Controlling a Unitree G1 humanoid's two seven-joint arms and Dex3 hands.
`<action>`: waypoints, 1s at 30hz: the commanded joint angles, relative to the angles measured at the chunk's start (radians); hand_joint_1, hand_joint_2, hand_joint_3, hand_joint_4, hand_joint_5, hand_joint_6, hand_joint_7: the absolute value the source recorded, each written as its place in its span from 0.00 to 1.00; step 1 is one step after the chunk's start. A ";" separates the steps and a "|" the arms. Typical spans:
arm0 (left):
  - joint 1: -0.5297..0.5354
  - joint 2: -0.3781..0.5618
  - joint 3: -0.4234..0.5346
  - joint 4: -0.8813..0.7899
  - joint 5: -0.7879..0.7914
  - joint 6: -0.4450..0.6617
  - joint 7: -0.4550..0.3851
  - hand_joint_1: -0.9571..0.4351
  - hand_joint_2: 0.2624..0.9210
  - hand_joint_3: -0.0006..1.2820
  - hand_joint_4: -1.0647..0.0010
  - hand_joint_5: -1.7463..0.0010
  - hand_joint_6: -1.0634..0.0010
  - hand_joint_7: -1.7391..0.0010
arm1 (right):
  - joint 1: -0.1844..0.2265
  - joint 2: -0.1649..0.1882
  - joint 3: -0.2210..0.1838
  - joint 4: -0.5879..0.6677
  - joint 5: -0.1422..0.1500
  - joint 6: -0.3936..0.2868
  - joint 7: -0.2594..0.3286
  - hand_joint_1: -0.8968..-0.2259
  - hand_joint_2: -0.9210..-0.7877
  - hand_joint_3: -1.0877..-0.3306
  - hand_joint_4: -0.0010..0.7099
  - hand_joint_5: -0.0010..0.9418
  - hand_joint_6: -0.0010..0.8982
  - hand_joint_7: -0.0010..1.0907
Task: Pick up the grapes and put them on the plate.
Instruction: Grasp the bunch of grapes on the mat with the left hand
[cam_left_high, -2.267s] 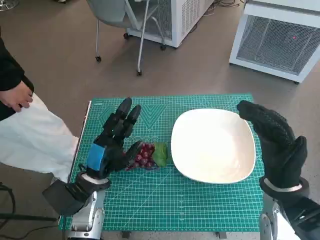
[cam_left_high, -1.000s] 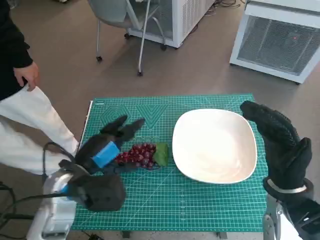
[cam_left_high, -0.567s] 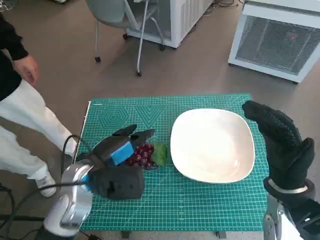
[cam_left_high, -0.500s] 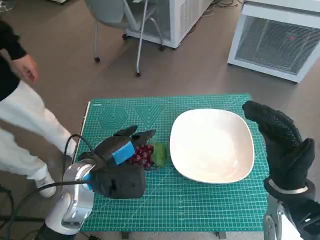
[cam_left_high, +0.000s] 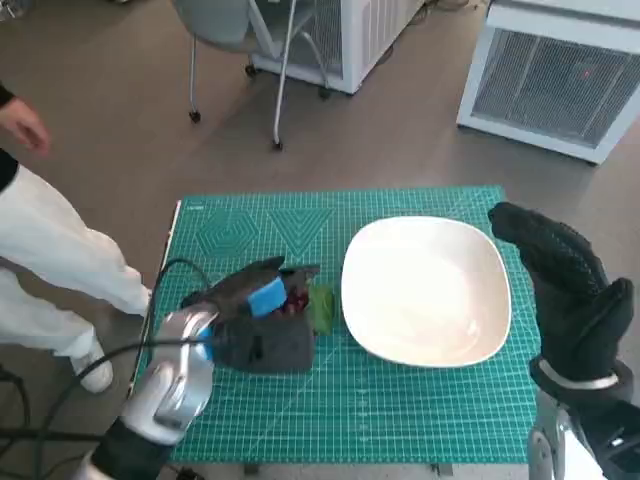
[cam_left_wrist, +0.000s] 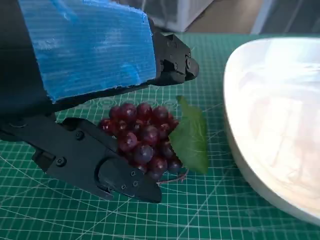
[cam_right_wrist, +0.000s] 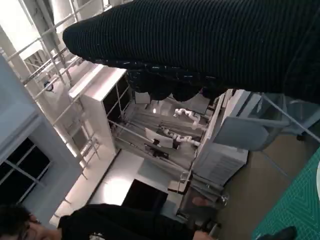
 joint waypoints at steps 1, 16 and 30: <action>-0.051 -0.027 -0.028 0.076 0.023 0.017 0.025 0.33 0.70 0.00 0.93 1.00 0.76 1.00 | 0.022 0.004 -0.001 0.002 -0.002 0.007 -0.001 0.53 0.00 0.54 0.52 0.00 0.00 0.62; -0.187 -0.122 -0.098 0.422 0.041 -0.003 0.139 0.33 0.72 0.00 0.94 1.00 0.77 1.00 | 0.018 0.000 -0.004 0.017 -0.004 0.003 0.001 0.53 0.00 0.54 0.52 0.00 0.00 0.62; -0.327 -0.215 -0.109 0.800 0.007 -0.086 0.264 0.46 0.73 0.00 0.89 0.99 0.73 0.99 | 0.019 -0.006 -0.005 0.015 0.004 0.013 0.007 0.53 0.00 0.54 0.52 0.00 0.00 0.62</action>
